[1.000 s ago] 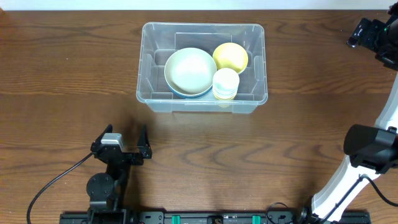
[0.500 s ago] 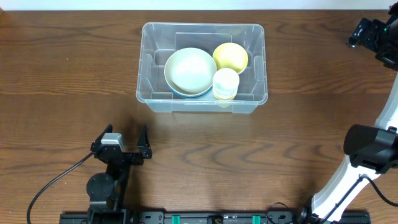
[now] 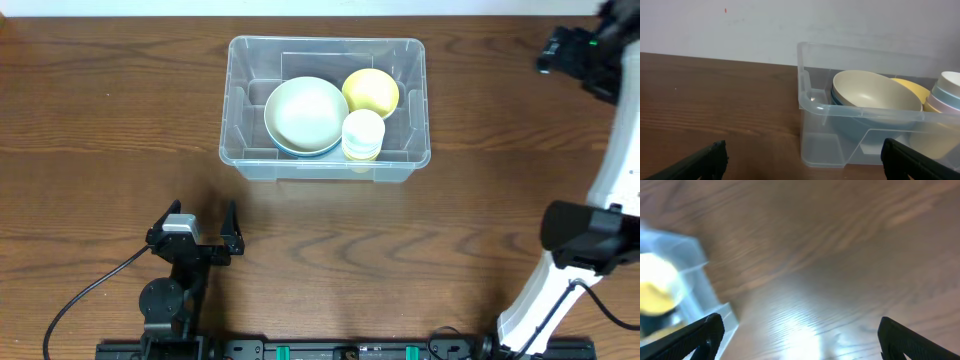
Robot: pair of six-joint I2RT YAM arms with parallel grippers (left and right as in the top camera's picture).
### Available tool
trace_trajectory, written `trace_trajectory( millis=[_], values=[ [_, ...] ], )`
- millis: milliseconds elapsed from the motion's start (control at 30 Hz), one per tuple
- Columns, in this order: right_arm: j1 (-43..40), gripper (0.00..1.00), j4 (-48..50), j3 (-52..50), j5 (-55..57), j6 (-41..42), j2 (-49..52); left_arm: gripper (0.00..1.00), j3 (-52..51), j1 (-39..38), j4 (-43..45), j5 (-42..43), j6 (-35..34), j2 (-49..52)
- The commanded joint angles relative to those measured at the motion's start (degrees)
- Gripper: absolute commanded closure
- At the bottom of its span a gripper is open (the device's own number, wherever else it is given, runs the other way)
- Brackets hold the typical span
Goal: Pack container
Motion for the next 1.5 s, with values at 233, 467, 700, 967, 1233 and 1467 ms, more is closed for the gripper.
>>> trace_trajectory(
  millis=[233, 467, 700, 967, 1233, 1467],
  values=[
    [20.68, 0.01, 0.44, -9.49, -0.04, 0.33, -17.81, 0.02, -0.87, 0.31, -2.21, 0.39, 0.94, -0.33],
    [28.00, 0.01, 15.98, -28.79, -0.79, 3.15, -34.27, 0.02, -0.87, 0.33, -2.21, 0.39, 0.92, -0.33],
    [27.98, 0.01, 47.89, -56.98, -3.45, 2.47, -54.42, 0.02, -0.87, 0.31, -2.21, 0.39, 0.94, -0.33],
    [26.12, 0.01, 83.82, -91.08, -11.43, -9.64, -77.11, 0.02, -0.87, 0.33, -2.21, 0.39, 0.94, -0.33],
    [23.63, 0.01, 98.51, -117.02, -12.79, -11.10, -97.57, 0.02, -0.87, 0.33, -2.21, 0.39, 0.94, -0.33],
    [22.23, 0.01, 106.68, -131.32, -12.79, -11.13, -111.36, 0.02, -0.87, 0.33, -2.21, 0.39, 0.94, -0.33]
  ],
)
